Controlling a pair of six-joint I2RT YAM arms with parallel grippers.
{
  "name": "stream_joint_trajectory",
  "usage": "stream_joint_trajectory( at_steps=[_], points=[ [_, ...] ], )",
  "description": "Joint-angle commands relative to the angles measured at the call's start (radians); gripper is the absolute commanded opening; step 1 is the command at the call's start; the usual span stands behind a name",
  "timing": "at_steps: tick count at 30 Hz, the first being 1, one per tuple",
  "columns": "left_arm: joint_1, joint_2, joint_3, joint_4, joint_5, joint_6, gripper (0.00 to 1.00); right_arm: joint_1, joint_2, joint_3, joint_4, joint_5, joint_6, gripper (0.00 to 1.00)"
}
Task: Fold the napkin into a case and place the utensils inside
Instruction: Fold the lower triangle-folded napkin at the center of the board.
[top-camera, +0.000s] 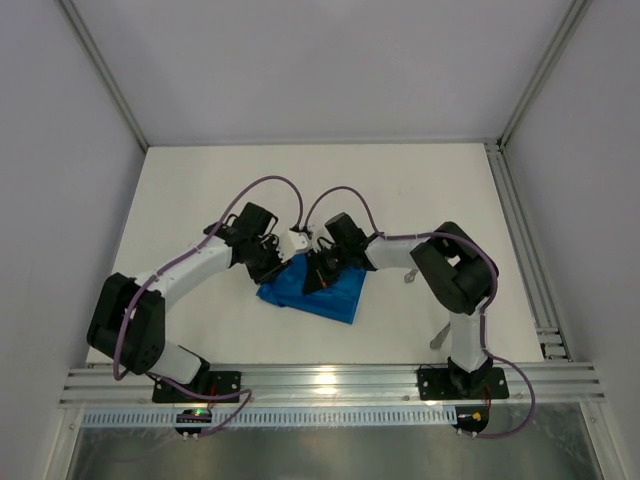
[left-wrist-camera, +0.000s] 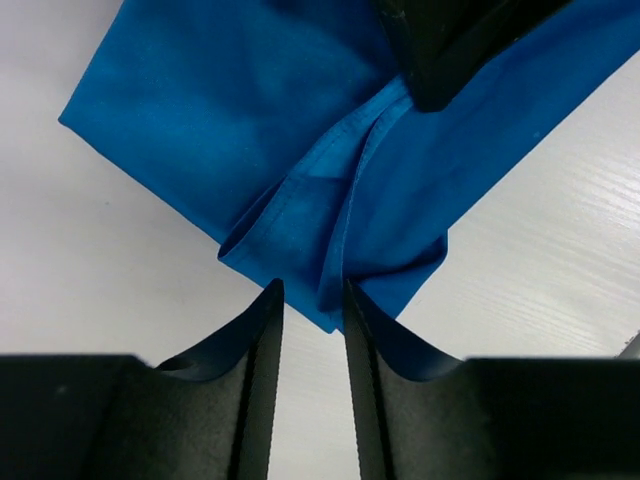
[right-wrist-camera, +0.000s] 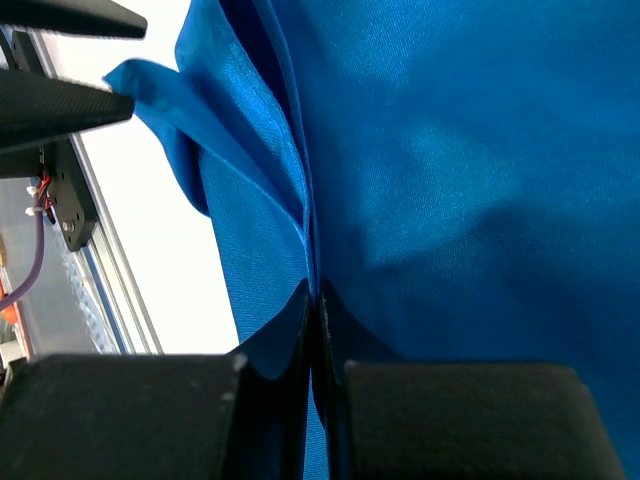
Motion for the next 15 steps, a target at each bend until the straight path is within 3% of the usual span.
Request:
stream_joint_trajectory(
  at_steps=[1, 8, 15],
  points=[
    [0.003, 0.019, -0.019, 0.069, -0.009, 0.018, 0.28, -0.003, 0.026, 0.023, -0.065, 0.012, -0.041, 0.08],
    [0.003, 0.045, -0.003, 0.045, 0.024, 0.015, 0.29, -0.003, 0.026, 0.034, -0.077, 0.009, -0.048, 0.07],
    [0.003, 0.091, -0.003, 0.074, -0.035, -0.013, 0.0, -0.005, 0.025, 0.037, -0.076, -0.017, -0.05, 0.11]
  ],
)
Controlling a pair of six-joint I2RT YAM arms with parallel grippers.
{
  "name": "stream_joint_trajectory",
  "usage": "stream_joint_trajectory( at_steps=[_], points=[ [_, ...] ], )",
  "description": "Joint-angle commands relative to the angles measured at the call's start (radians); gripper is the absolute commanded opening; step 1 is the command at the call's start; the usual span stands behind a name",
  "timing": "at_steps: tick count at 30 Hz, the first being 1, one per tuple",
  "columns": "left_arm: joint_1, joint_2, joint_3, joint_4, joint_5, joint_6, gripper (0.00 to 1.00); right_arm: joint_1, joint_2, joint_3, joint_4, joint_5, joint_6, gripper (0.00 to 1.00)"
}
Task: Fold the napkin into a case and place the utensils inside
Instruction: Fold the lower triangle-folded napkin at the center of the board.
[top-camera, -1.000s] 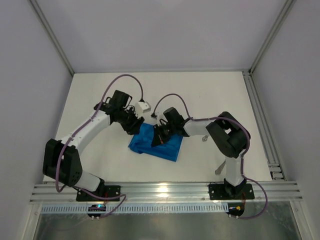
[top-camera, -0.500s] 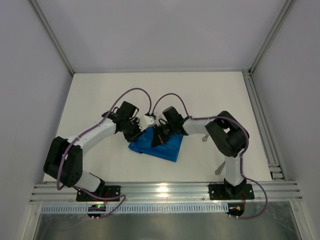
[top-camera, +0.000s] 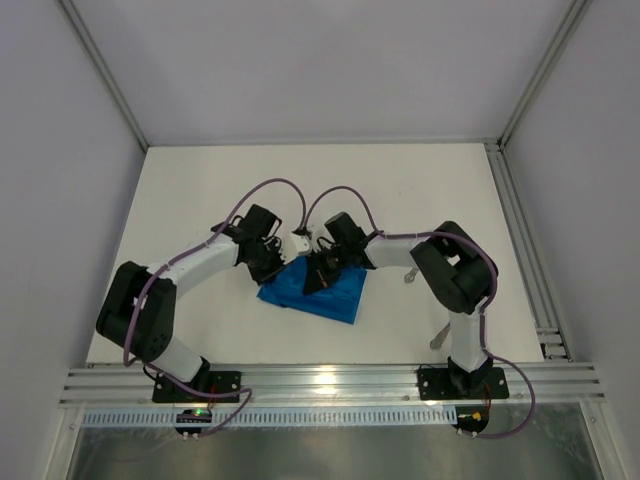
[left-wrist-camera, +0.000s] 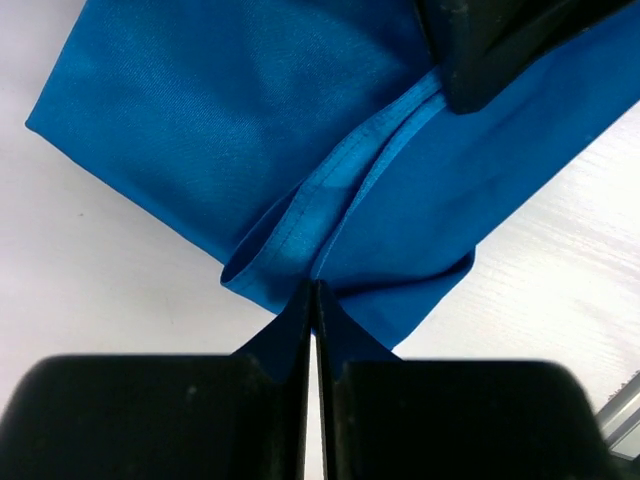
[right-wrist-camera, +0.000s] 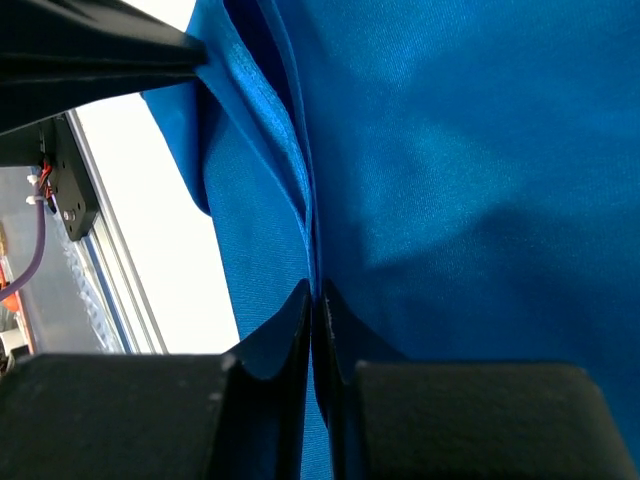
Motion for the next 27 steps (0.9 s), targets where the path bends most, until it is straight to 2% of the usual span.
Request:
stream_joint_trajectory(
  at_steps=[1, 5, 6, 9, 12, 24, 27],
  points=[
    [0.003, 0.032, 0.007, 0.049, -0.032, -0.021, 0.0, -0.004, 0.018, 0.025, -0.036, -0.008, -0.024, 0.13],
    [0.004, 0.072, 0.029, 0.052, -0.04, -0.052, 0.0, -0.002, 0.0, 0.032, -0.05, -0.012, -0.033, 0.26],
    [0.004, 0.084, 0.03, 0.052, -0.04, -0.058, 0.0, -0.005, -0.012, 0.033, -0.048, -0.015, -0.035, 0.34],
    [0.013, 0.09, 0.036, 0.052, -0.017, -0.067, 0.0, -0.01, -0.043, 0.039, -0.056, -0.035, -0.032, 0.45],
    [0.021, 0.085, 0.044, 0.039, 0.008, -0.068, 0.0, -0.021, -0.083, 0.044, -0.051, -0.035, -0.015, 0.5],
    [0.038, 0.064, 0.061, 0.014, 0.077, -0.082, 0.0, -0.062, -0.077, 0.098, -0.082, 0.083, 0.105, 0.53],
    [0.041, 0.058, 0.07, 0.006, 0.075, -0.091, 0.0, -0.068, -0.084, 0.102, -0.056, 0.136, 0.138, 0.5]
  ],
)
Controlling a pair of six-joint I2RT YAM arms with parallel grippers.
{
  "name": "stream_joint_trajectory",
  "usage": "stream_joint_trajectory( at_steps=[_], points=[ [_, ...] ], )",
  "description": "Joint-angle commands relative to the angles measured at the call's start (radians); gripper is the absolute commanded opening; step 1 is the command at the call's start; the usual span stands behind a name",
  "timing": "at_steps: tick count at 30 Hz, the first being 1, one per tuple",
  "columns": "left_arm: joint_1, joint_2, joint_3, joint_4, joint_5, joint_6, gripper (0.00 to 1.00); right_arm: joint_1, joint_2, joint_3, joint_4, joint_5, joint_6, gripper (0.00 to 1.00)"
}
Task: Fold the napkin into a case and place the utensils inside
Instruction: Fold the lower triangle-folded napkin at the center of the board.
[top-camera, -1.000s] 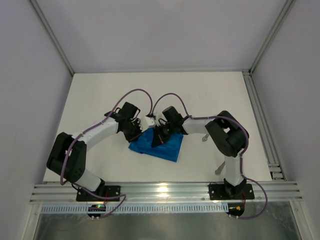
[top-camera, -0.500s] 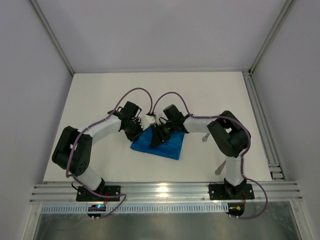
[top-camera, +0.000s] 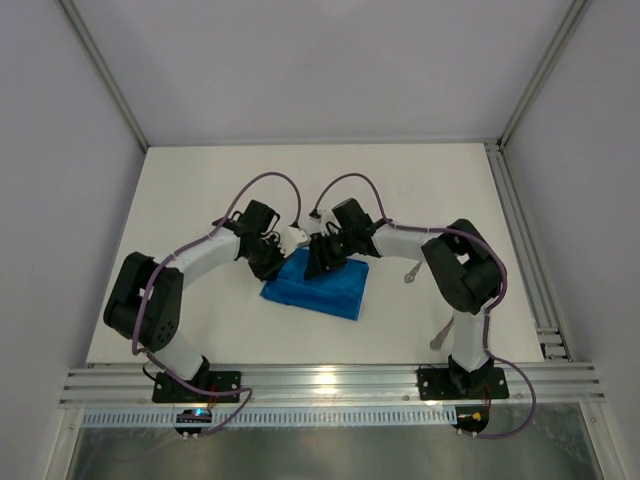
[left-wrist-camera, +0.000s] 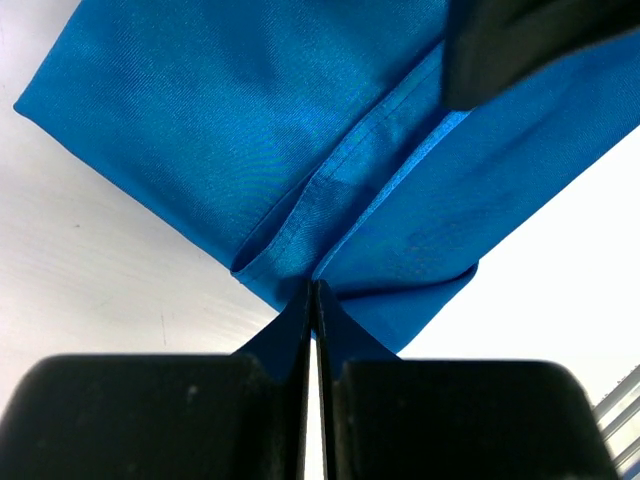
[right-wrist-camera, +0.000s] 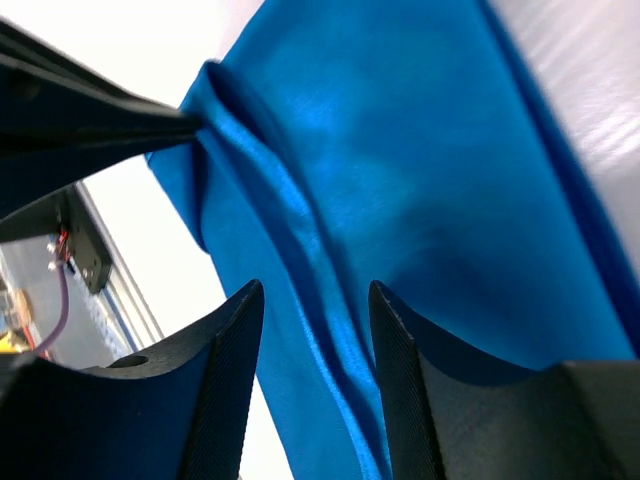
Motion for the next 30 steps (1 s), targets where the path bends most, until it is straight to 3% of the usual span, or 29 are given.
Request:
stream_joint_trajectory(
  at_steps=[1, 5, 9, 14, 30],
  points=[
    [0.009, -0.018, 0.033, -0.016, 0.03, -0.015, 0.0, -0.007, -0.055, 0.038, 0.052, 0.088, 0.067, 0.49],
    [0.012, -0.008, 0.032, -0.008, 0.015, -0.018, 0.0, -0.01, -0.045, 0.078, 0.069, 0.175, 0.087, 0.19],
    [0.021, -0.002, 0.043, 0.004, 0.025, -0.043, 0.0, -0.01, 0.043, 0.14, 0.098, 0.203, 0.115, 0.09],
    [0.023, 0.009, 0.06, 0.015, 0.035, -0.06, 0.0, -0.01, 0.123, 0.131, 0.164, 0.186, 0.175, 0.04],
    [0.029, 0.123, 0.142, 0.053, 0.001, -0.103, 0.0, -0.01, 0.163, 0.077, 0.194, 0.125, 0.166, 0.04]
  ],
)
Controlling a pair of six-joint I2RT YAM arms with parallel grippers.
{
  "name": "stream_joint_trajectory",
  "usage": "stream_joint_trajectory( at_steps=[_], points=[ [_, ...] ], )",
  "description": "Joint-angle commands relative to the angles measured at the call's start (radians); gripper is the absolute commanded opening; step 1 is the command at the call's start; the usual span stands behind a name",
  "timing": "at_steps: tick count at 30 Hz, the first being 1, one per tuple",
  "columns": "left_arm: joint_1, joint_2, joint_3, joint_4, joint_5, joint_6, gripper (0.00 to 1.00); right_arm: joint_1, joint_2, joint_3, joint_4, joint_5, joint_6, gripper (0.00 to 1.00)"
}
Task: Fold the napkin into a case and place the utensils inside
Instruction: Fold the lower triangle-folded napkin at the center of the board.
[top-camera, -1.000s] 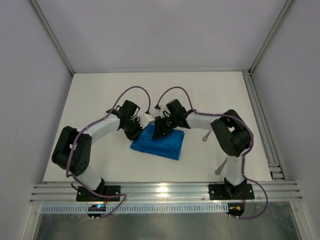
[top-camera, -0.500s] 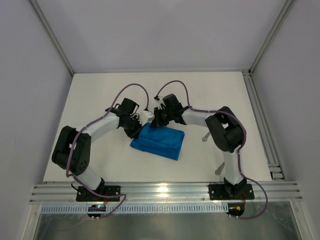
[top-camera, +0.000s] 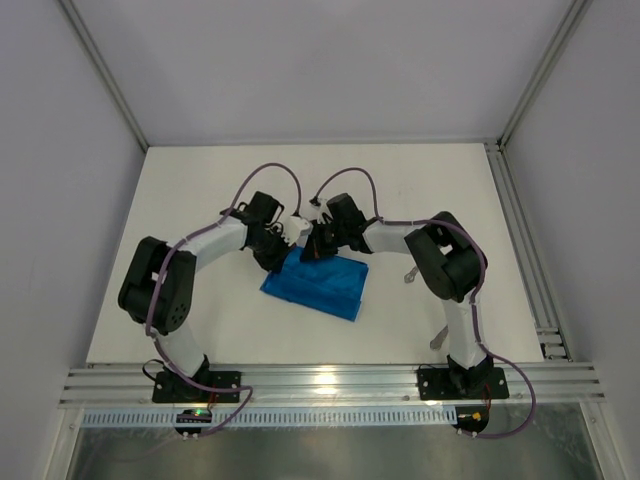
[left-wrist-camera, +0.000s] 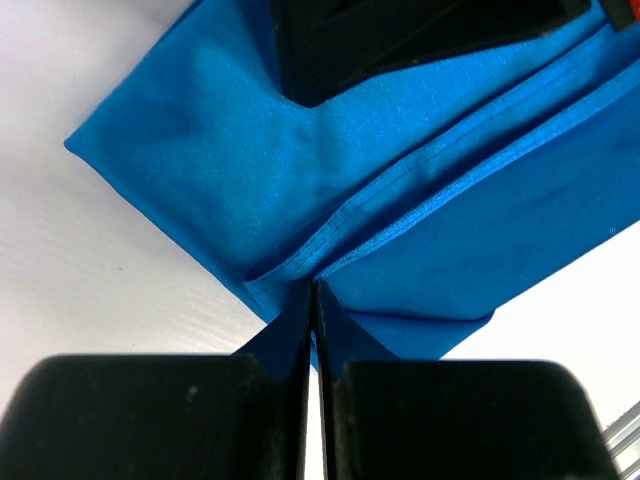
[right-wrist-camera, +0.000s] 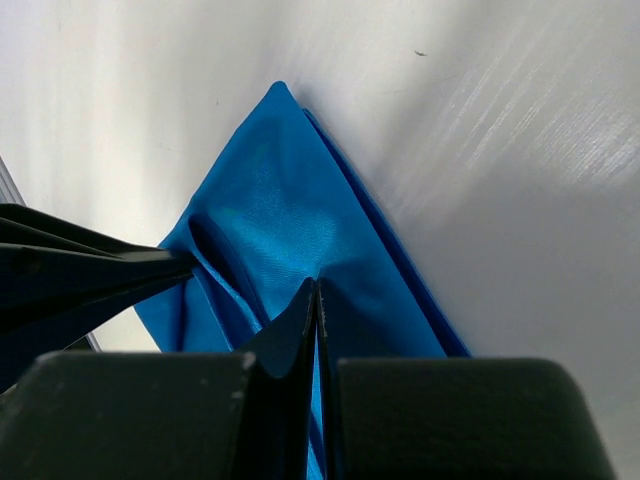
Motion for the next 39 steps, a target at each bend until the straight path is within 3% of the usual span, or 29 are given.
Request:
stream_joint_trajectory(
  at_steps=[1, 11, 18, 28, 39],
  points=[
    [0.012, 0.009, 0.051, 0.041, -0.01, -0.022, 0.0, 0.001, 0.018, -0.013, -0.008, -0.009, -0.016, 0.04],
    [0.028, -0.013, 0.07, 0.008, 0.02, -0.027, 0.0, 0.001, 0.017, -0.002, -0.031, -0.041, -0.062, 0.04],
    [0.028, 0.067, 0.096, 0.0, 0.018, -0.022, 0.0, 0.001, 0.007, 0.024, -0.069, -0.061, -0.109, 0.04],
    [0.028, 0.07, 0.097, 0.008, 0.007, -0.045, 0.0, 0.001, -0.123, 0.01, -0.063, -0.044, -0.109, 0.11],
    [0.029, 0.064, 0.085, 0.011, 0.018, -0.076, 0.0, 0.009, -0.399, -0.369, 0.171, 0.055, 0.064, 0.08]
  ],
)
